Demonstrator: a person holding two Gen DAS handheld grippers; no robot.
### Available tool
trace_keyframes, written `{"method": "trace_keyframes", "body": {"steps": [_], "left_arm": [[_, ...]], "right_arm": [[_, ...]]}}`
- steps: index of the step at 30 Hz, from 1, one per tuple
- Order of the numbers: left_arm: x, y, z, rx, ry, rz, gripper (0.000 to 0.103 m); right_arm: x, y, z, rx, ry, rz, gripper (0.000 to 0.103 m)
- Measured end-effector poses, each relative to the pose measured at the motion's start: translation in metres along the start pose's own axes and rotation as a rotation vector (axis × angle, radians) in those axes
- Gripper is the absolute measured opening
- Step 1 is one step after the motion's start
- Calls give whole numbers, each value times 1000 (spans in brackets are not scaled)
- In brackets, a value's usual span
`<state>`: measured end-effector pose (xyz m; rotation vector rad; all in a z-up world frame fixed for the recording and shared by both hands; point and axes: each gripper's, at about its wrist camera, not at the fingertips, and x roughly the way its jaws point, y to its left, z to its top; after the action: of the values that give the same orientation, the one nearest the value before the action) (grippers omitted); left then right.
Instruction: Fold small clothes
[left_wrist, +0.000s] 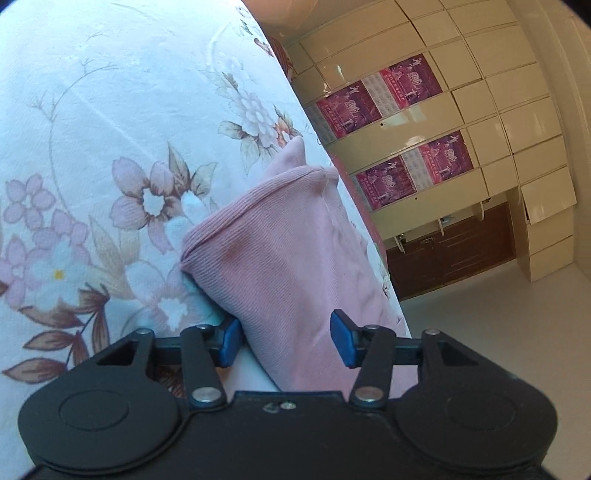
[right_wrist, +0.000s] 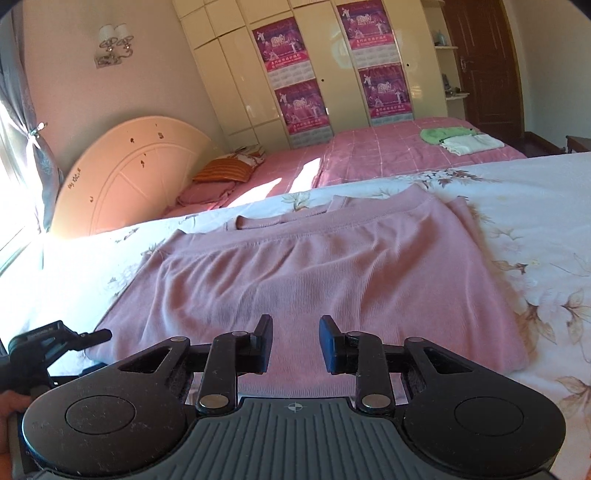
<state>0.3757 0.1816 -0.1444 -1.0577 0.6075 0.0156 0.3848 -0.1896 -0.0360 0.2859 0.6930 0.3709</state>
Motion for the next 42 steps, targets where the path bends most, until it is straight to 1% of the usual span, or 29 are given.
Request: {"method": "trace_keyframes", "body": {"steps": [1,4,7,8,10,13,14,15,16,18,20,23,26,27,28,29,30,31,33,35,36,37,38,40,42], "left_arm": [[4,0,2,-4,-7,-2,46],[16,0,9,-20,-26,-24,46],[26,-6,12,3,-49,-26,46],[28,-9,12,25,-56,-20,46],[32,-16,10,75,-60,11,44],[33,-19,9,89,-73,34,40],[32,-17,9,81,-83,27,40],[32,-16,8,81,-91,26,38],[30,-15,7,84,-96,23,39],[28,-15,5,87,-109,18,41],[23,-13,3,65,-127,16,41],[19,-11,1,28,-159,31,42],[17,-11,2,-47,-191,63,41],[19,-12,3,-62,-193,88,36],[22,-16,7,-45,-180,142,19],[26,-22,10,-6,-162,189,13],[24,-31,12,34,-165,193,12],[21,-43,12,86,-177,177,11],[12,-90,5,278,-198,132,10],[10,-138,-9,426,-176,71,10],[11,-160,-17,494,-161,55,10],[15,-183,-29,563,-148,35,10],[19,-200,-40,605,-131,13,10],[35,-230,-67,676,-80,-30,10],[55,-250,-97,714,-18,-63,10]], "right_arm": [[9,1,3,13,1,5,29],[35,2,11,40,8,27,29],[59,7,15,31,16,35,28],[65,10,16,19,21,38,18],[79,17,18,-15,35,36,3],[89,31,19,-88,27,61,3],[93,35,18,-114,30,75,3],[96,40,16,-141,38,71,3],[101,42,13,-161,51,61,3],[112,40,5,-164,78,71,3],[120,35,-1,-157,104,68,2],[123,30,-4,-167,90,75,0],[125,30,-4,-179,89,86,0],[125,28,-2,-173,92,96,0],[126,25,-1,-161,96,106,0],[126,22,1,-151,102,117,0],[127,19,2,-142,110,128,0],[127,17,6,-132,119,139,0],[127,15,8,-130,131,153,0],[123,11,13,-115,140,161,0],[115,6,17,-84,116,156,0],[102,-4,22,-43,67,151,0],[89,-16,25,2,34,152,0],[61,-53,32,117,-22,123,0],[31,-95,36,220,-74,92,0]]}}
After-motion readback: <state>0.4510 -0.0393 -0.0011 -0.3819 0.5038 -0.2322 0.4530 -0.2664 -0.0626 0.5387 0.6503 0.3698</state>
